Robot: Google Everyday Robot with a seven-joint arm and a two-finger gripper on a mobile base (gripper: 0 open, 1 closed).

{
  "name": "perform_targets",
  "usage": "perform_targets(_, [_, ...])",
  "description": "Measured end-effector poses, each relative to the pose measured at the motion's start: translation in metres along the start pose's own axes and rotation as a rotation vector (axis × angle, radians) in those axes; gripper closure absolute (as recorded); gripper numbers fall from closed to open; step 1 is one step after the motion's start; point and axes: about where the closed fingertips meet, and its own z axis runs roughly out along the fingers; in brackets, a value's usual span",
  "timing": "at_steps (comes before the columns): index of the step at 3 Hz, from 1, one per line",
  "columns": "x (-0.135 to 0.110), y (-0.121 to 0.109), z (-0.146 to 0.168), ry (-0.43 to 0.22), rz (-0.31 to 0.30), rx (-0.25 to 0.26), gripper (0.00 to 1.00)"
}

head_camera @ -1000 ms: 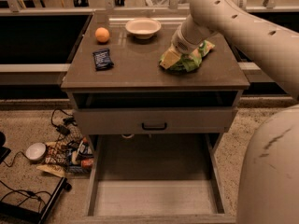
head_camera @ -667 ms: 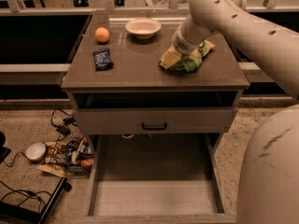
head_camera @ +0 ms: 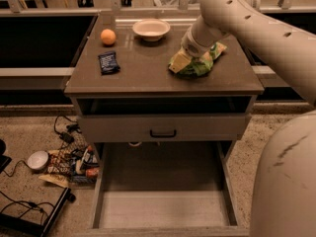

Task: Place green rice chip bag into middle drawer

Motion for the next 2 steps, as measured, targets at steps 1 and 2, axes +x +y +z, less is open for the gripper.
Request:
perform_targets(1, [0.0000,0.0000,0.0000,0.000,0.000,0.000,1.00])
perform_targets(2, [0.0000,0.0000,0.0000,0.000,0.000,0.000,1.00])
